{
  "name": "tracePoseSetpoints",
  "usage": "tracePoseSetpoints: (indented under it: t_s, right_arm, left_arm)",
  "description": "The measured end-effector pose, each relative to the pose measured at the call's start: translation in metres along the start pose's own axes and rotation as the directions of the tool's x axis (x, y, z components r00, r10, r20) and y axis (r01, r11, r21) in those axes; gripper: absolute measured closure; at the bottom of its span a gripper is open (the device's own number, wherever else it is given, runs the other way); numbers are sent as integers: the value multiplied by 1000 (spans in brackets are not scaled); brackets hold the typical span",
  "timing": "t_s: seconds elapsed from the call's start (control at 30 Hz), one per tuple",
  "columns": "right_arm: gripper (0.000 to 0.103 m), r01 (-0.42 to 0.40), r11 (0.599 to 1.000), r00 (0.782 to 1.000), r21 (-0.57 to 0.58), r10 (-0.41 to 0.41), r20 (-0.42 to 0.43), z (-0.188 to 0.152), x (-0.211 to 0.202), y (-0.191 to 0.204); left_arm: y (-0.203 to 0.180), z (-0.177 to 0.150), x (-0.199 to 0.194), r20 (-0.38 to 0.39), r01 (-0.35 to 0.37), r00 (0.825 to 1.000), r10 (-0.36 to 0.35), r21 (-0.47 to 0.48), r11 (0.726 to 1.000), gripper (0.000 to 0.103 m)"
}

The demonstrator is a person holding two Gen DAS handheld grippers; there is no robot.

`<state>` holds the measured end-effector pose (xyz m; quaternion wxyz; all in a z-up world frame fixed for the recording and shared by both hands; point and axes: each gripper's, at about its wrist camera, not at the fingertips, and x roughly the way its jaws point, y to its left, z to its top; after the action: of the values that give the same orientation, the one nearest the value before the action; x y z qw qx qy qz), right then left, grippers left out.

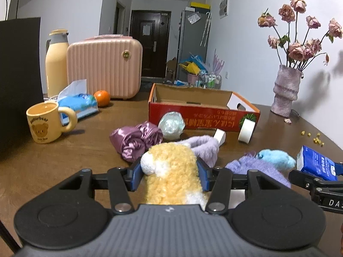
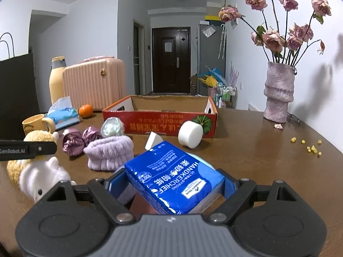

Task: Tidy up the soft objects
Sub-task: 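Carry the tissue pack in the right tool while the left tool carries the sheep toward the box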

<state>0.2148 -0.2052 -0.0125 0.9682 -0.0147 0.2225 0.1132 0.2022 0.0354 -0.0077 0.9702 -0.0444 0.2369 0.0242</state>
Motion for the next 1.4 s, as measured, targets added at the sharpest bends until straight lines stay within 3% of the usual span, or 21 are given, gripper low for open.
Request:
tracePoseSetpoints:
  t_s: [0.57, 1.4]
  right_arm:
    - [17, -12, 1000, 998, -13, 12, 58, 31, 13, 0]
    - [17, -33, 999, 996, -14, 34, 82, 70, 64, -5]
  left_arm:
    - [-10, 29, 5, 81, 26, 996, -25, -4, 1000, 51]
    - [-21, 63, 43, 123, 13, 992, -7, -41, 999, 51]
